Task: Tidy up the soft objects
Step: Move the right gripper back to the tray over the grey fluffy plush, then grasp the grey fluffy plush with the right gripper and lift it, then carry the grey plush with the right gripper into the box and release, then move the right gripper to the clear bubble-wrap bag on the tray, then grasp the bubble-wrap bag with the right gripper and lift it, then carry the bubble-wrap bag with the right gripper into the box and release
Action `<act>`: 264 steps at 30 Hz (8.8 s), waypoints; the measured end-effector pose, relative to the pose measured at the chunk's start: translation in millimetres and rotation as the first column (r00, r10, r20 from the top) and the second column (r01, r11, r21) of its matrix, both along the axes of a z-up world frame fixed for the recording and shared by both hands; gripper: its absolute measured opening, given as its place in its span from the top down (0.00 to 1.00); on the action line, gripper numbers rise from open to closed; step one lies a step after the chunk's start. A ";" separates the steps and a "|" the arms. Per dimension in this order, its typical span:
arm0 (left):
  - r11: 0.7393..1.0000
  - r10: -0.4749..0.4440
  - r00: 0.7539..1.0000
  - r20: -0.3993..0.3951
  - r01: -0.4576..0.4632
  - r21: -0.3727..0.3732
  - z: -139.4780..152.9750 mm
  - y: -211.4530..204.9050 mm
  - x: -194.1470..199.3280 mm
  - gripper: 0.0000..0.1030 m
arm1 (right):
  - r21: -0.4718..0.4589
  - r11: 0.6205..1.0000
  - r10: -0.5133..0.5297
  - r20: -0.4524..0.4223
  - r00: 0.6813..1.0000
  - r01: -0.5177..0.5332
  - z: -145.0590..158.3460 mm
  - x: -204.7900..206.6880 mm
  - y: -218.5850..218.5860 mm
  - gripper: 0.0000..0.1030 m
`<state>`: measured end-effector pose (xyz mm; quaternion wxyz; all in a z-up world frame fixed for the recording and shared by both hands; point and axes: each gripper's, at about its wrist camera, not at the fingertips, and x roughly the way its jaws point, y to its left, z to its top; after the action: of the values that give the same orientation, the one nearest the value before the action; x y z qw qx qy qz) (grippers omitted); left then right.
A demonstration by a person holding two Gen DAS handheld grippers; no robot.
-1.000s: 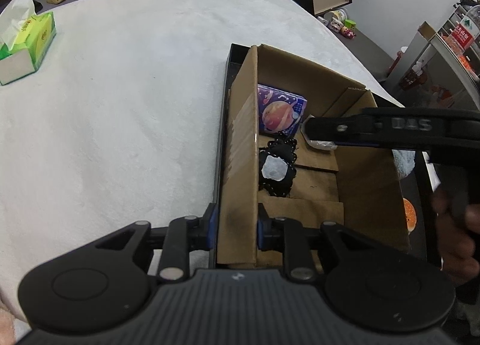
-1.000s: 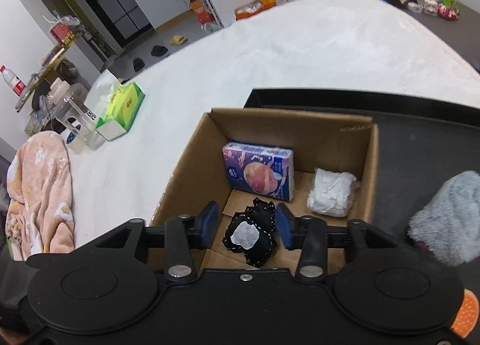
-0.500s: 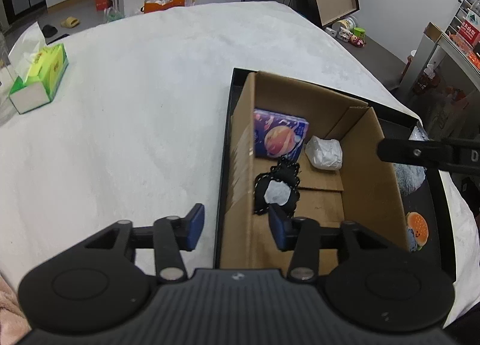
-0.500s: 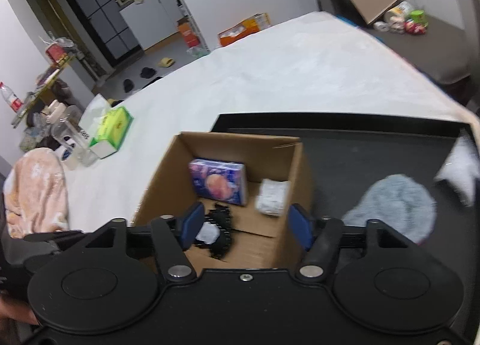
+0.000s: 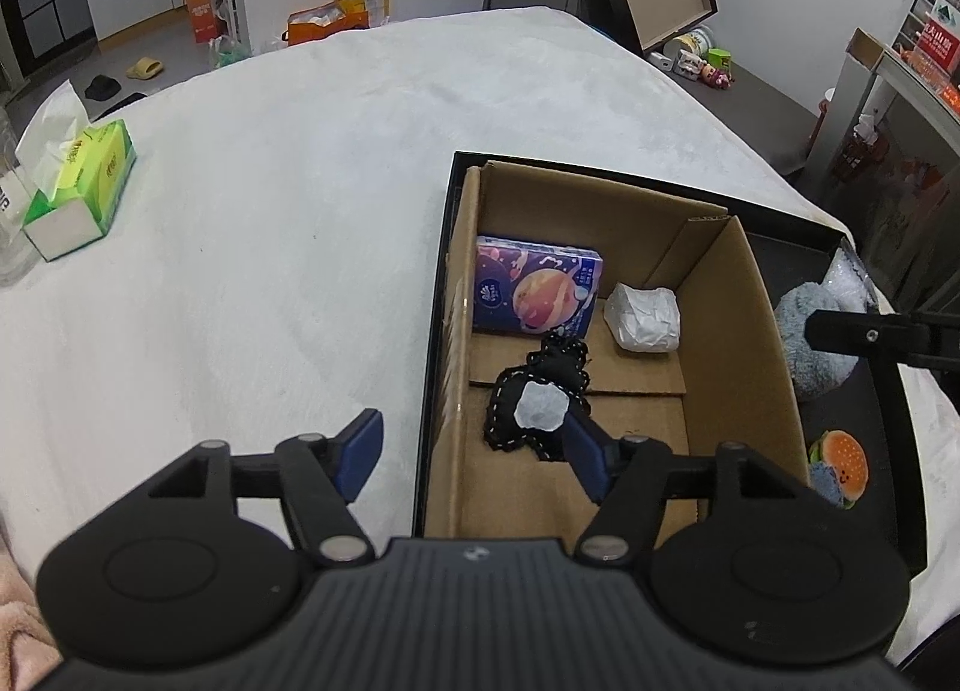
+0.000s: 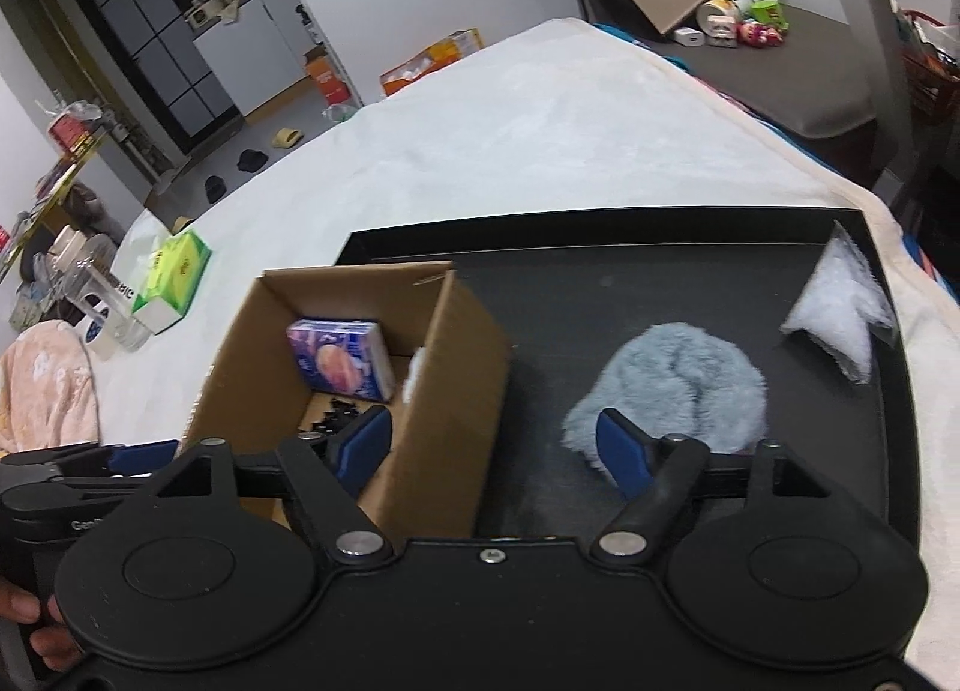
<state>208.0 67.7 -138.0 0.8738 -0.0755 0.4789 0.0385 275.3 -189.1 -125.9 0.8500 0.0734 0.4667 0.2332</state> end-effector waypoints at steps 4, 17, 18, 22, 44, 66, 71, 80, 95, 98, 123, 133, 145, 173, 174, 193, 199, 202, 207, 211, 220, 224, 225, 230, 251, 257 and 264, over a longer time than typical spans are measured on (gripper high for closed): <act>0.999 0.001 1.000 -0.006 -0.001 0.034 -0.3 -5.3 4.0 0.30 | -0.005 1.000 -0.018 -0.002 1.000 0.018 -4.9 6.5 -9.3 0.22; 0.999 -0.023 0.999 -0.025 0.024 0.043 -5.1 -15.5 15.9 0.16 | -0.069 0.993 -0.095 -0.014 0.995 0.094 -29.1 26.5 -34.3 0.02; 0.999 -0.025 0.999 -0.025 0.026 0.045 -5.2 -16.3 16.5 0.14 | -0.069 0.993 -0.100 -0.019 0.995 0.098 -31.6 28.3 -35.8 0.00; 0.998 -0.026 1.000 -0.017 0.027 0.048 -4.8 -18.2 17.3 0.11 | -0.073 0.992 -0.105 -0.049 0.993 0.101 -43.6 36.4 -38.2 0.00; 0.997 -0.052 0.997 -0.048 0.055 0.049 -11.9 -23.7 26.9 0.05 | -0.112 0.992 -0.057 -0.046 0.997 0.052 -62.0 40.4 -39.3 0.28; 0.998 -0.064 0.998 -0.010 0.064 -0.002 -0.6 -16.8 15.4 0.05 | -0.093 0.993 -0.076 0.024 0.997 0.078 -22.3 28.5 -40.4 0.35; 0.998 -0.053 0.999 -0.013 0.052 -0.031 -0.2 -11.1 13.3 0.05 | -0.073 0.995 -0.066 0.058 0.996 0.070 -2.7 25.5 -33.7 0.35; 0.997 -0.050 0.999 0.010 0.050 -0.058 2.0 -3.0 3.4 0.08 | -0.035 0.999 -0.032 0.109 0.994 0.036 28.3 16.4 -11.6 0.35; 0.991 -0.046 0.998 0.036 0.050 -0.124 -0.3 12.3 -10.1 0.28 | -0.036 0.999 0.032 0.155 0.987 -0.026 51.5 -2.4 27.9 0.35; 0.990 -0.039 0.999 0.033 0.043 -0.135 -2.3 16.0 -13.5 0.35 | -0.046 0.998 0.055 0.158 0.986 -0.048 53.3 -5.4 37.5 0.35; 0.974 -0.024 1.000 -0.005 0.022 -0.224 -19.1 39.1 -27.5 0.83 | -0.151 0.971 0.206 0.127 0.970 -0.186 33.4 -23.8 99.0 0.29; 0.978 -0.025 1.000 0.007 0.026 -0.209 -15.1 38.2 -28.1 0.82 | -0.154 0.976 0.170 0.114 0.979 -0.151 29.5 -26.1 88.4 0.30; 0.991 -0.023 1.000 0.018 0.025 -0.131 -1.6 25.1 -21.6 0.74 | -0.124 0.990 0.089 0.128 0.988 -0.073 41.4 -26.2 45.2 0.24; 0.999 -0.040 0.999 0.016 0.040 -0.007 10.8 -16.9 -1.2 0.42 | -0.106 0.988 -0.100 0.094 0.991 0.109 9.6 -10.8 -58.3 0.20; 0.999 -0.039 0.999 0.015 0.039 -0.002 10.7 -17.7 -0.4 0.41 | -0.106 0.988 -0.106 0.095 0.990 0.116 8.4 -9.3 -61.0 0.21; 0.998 -0.025 1.000 -0.018 0.026 0.049 3.4 -27.6 19.4 0.39 | -0.151 0.977 -0.129 0.135 0.982 0.149 -19.1 55.4 -103.1 0.22; 0.998 -0.006 1.000 -0.022 0.008 0.064 1.6 -27.0 23.3 0.39 | -0.197 0.976 -0.069 0.138 0.988 0.095 -31.2 78.3 -103.7 0.22; 0.998 0.000 1.000 -0.027 0.002 0.070 0.8 -25.3 24.5 0.39 | -0.232 0.971 -0.033 0.135 0.990 0.064 -38.6 86.7 -101.7 0.22; 0.997 0.014 0.999 -0.034 -0.012 0.079 -1.3 -20.8 26.1 0.39 | -0.268 0.963 0.010 0.124 0.992 0.024 -49.8 95.0 -97.5 0.22; 0.997 0.029 0.999 -0.040 -0.026 0.077 -3.8 -16.4 27.9 0.39 | -0.280 0.960 0.019 0.116 0.993 0.014 -57.3 98.5 -94.6 0.22; 0.997 0.024 0.999 -0.047 -0.020 0.071 -8.0 -14.5 30.8 0.39 | -0.314 0.950 0.028 0.111 0.993 0.008 -67.3 99.2 -87.7 0.25; 0.997 0.024 0.999 -0.046 -0.021 0.069 -8.4 -14.1 30.7 0.39 | -0.328 0.945 0.028 0.099 0.995 0.006 -69.4 95.1 -86.7 0.33; 0.997 0.025 0.999 -0.044 -0.022 0.067 -8.3 -13.9 30.9 0.39 | -0.339 0.941 0.032 0.101 0.994 0.004 -69.4 93.5 -86.0 0.40; 0.998 0.026 0.999 -0.035 -0.024 0.060 -7.2 -14.8 29.7 0.39 | -0.373 0.928 0.053 0.097 0.994 -0.013 -71.5 88.6 -84.4 0.55; 1.000 0.006 1.000 0.015 -0.007 0.020 6.3 -15.1 14.5 0.39 | -0.221 0.975 0.016 0.103 0.995 0.007 -8.6 45.8 -76.5 0.63; 1.000 0.001 1.000 0.028 -0.001 -0.004 7.5 -9.1 7.5 0.39 | -0.164 0.986 0.033 0.134 0.990 -0.010 16.6 35.5 -61.0 0.63; 0.999 -0.007 0.999 0.041 0.008 -0.031 8.1 -1.3 0.3 0.39 | -0.129 0.990 0.070 0.160 0.985 -0.050 36.0 22.1 -35.3 0.62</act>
<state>208.3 66.4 -129.9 0.8822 -0.0880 0.4618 0.0263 297.5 -224.4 -89.9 0.8810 -0.0135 0.4109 0.2342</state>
